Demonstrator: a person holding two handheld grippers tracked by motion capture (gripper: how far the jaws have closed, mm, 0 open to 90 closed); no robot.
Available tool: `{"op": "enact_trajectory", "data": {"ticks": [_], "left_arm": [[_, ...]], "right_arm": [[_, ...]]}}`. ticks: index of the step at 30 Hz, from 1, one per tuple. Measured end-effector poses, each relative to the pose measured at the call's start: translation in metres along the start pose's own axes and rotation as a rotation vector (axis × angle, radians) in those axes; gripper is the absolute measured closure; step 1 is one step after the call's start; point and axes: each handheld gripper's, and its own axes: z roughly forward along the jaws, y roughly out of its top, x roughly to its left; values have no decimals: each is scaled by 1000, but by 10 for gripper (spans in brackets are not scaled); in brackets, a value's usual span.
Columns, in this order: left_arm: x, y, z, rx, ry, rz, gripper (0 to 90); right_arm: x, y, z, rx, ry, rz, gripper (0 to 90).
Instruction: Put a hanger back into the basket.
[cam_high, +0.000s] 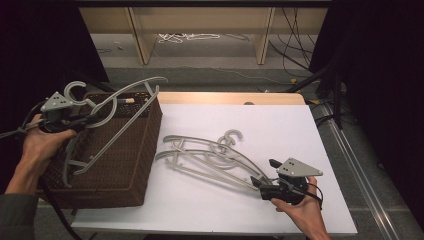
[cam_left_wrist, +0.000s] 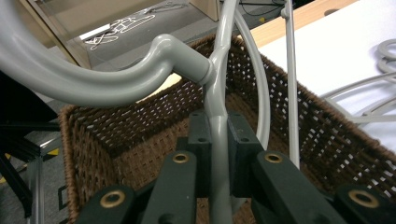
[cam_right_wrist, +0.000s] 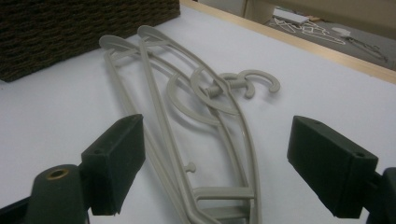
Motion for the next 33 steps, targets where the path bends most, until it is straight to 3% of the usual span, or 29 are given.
{"op": "enact_trajectory", "data": {"ticks": [4, 5, 7, 8, 10, 14, 15, 18, 22, 23, 33], "left_arm": [[5, -7, -3, 23, 4, 16, 819], [5, -8, -2, 13, 8, -5, 819], [10, -12, -3, 32, 16, 2, 819], [10, -14, -2, 25, 17, -14, 819], [14, -17, -3, 42, 22, 1, 819], [19, -24, -2, 64, 33, -7, 819], [18, -26, -1, 52, 38, -33, 819], [24, -31, -1, 98, 43, -2, 819], [26, -37, 3, 96, 57, -37, 818], [28, -38, 3, 113, 60, -21, 819], [31, -50, 15, 162, 79, -30, 818]], "right_arm": [[0, 0, 0, 0, 1, 0, 201], [0, 0, 0, 1, 1, 0, 201], [0, 0, 0, 2, 2, 1, 201], [0, 0, 0, 2, 3, -1, 201], [0, 0, 1, 3, 4, -1, 201], [1, 0, 1, 2, 4, 5, 201], [1, -1, 1, 2, 3, 1, 201], [1, -1, 1, 2, 5, 1, 201], [1, -1, 1, 3, 4, 1, 201], [1, -1, 1, 2, 4, 1, 201], [1, 0, 1, 2, 5, 1, 202]]}}
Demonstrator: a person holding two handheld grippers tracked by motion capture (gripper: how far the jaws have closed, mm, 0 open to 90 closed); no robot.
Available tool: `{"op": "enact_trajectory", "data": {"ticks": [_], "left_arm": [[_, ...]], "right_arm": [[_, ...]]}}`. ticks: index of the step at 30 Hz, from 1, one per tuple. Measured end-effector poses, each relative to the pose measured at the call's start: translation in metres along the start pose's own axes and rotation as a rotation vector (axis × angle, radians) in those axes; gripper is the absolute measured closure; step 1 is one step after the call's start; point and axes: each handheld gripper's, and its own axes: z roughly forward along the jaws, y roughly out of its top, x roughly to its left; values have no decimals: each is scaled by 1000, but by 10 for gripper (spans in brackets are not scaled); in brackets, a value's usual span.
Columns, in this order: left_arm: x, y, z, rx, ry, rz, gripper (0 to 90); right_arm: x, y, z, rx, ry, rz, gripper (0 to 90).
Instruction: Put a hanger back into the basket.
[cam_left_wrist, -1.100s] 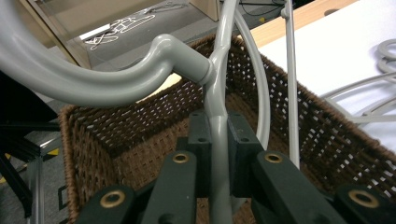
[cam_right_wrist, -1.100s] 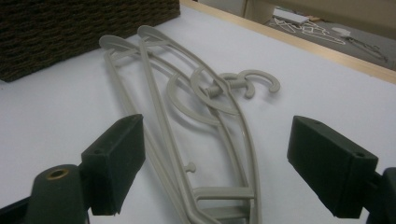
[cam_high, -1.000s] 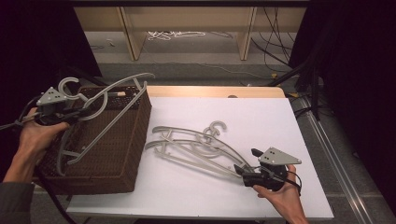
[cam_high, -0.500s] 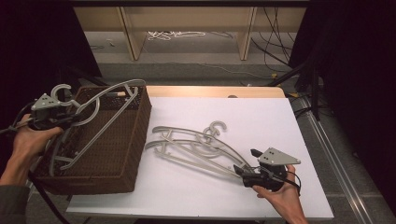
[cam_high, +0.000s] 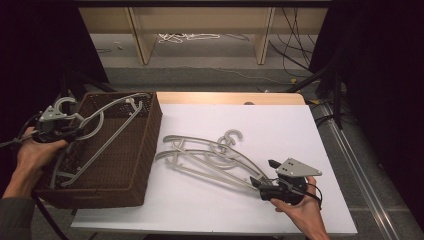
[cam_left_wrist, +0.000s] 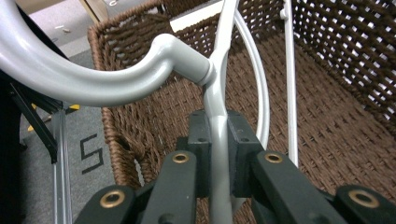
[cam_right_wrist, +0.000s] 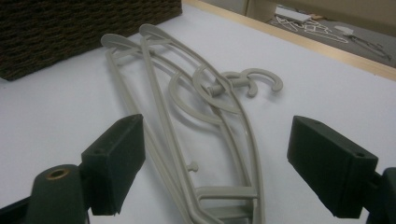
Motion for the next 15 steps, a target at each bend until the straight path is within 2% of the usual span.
{"op": "enact_trajectory", "data": {"ticks": [3, 7, 15], "left_arm": [[-1, -2, 5, 16, 7, 3, 818], [-4, -3, 10, 29, 1, 14, 818], [-10, -6, 26, 66, -16, 10, 817]], "right_arm": [[0, 0, 0, 0, 0, 0, 202], [0, 0, 0, 1, 0, 0, 202], [0, 0, 0, 1, 1, -1, 202]]}}
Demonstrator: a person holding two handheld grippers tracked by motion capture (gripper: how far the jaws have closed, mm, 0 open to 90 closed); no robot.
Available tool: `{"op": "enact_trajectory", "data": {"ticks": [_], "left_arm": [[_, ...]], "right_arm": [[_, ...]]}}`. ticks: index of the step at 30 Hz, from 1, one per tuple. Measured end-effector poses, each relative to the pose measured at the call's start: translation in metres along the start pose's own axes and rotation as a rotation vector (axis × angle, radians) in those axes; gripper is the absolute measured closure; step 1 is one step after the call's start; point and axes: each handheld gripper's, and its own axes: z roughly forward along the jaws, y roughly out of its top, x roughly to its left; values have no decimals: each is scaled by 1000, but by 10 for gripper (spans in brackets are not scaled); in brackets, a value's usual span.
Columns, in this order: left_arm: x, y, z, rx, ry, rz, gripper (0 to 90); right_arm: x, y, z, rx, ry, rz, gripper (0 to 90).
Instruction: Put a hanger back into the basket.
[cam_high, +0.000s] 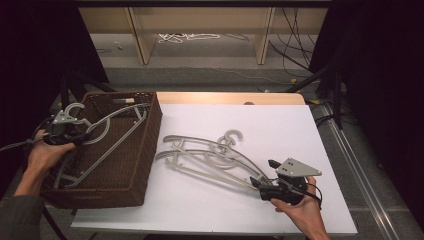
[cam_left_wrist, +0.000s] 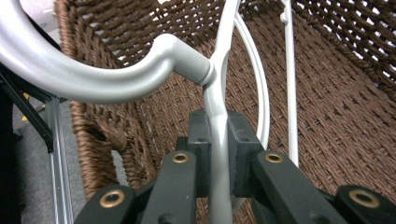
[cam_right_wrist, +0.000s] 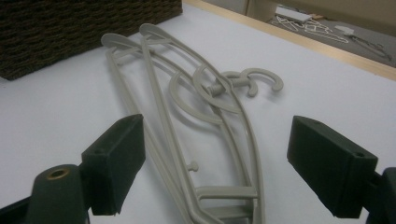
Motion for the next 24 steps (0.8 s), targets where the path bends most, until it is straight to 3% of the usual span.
{"op": "enact_trajectory", "data": {"ticks": [9, 17, 22, 24], "left_arm": [[-4, -6, 21, 70, 6, -12, 815], [-1, -12, 28, 59, 17, -70, 808], [2, -14, 29, 91, 46, -95, 784], [3, -15, 27, 86, 75, -119, 728]], "right_arm": [[0, 0, 0, 4, 2, -1, 202], [0, 0, 0, 3, 3, 2, 202], [1, 0, 1, 4, 4, -1, 202], [0, 0, 0, 2, 2, 0, 202]]}}
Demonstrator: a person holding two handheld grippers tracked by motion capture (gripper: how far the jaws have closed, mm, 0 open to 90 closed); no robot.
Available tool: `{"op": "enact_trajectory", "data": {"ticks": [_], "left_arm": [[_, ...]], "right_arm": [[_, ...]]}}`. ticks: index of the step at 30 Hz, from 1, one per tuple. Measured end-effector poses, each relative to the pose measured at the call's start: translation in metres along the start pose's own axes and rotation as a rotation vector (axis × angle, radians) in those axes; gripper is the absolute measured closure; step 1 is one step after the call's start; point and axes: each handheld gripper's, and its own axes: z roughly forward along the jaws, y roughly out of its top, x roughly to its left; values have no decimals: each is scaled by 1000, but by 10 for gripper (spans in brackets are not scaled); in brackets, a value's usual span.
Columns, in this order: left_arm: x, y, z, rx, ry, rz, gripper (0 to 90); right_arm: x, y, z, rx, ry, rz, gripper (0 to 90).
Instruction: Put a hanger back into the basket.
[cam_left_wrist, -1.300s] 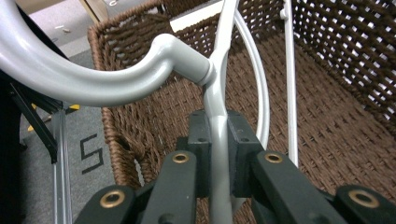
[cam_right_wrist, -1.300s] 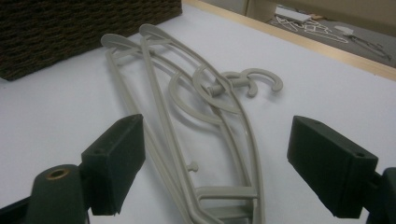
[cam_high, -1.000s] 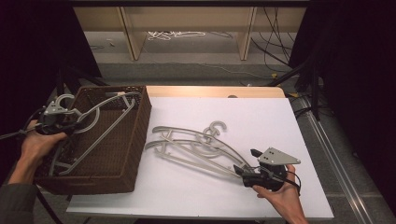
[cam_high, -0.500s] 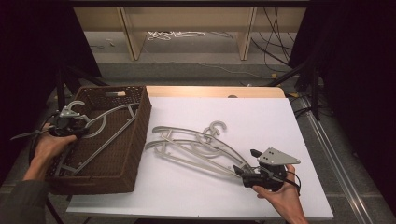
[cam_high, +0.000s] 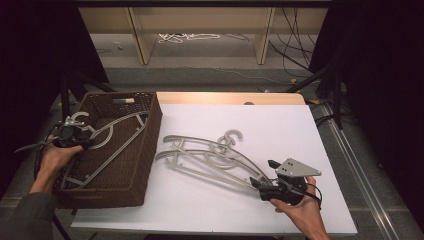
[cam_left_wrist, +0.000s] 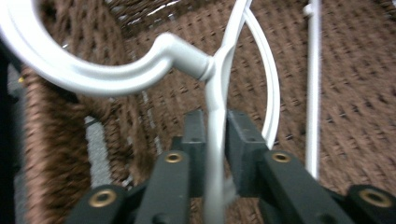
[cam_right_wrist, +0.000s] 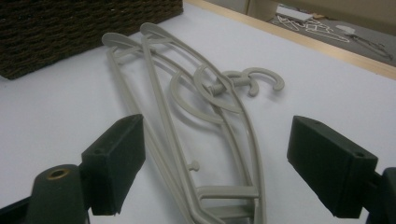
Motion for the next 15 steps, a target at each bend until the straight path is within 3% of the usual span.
{"op": "enact_trajectory", "data": {"ticks": [4, 9, 12, 15], "left_arm": [[4, -1, -8, -35, 35, -40, 630], [4, -1, -21, -109, 34, -99, 491], [1, 1, -32, -168, 10, -154, 410], [-5, 4, -44, -215, -8, -168, 357]], "right_arm": [[0, 0, 0, 1, -1, 0, 202], [0, 0, 0, -3, -1, 0, 201], [0, 0, 0, -5, -4, 1, 202], [0, 0, 0, -7, -6, 2, 201]]}}
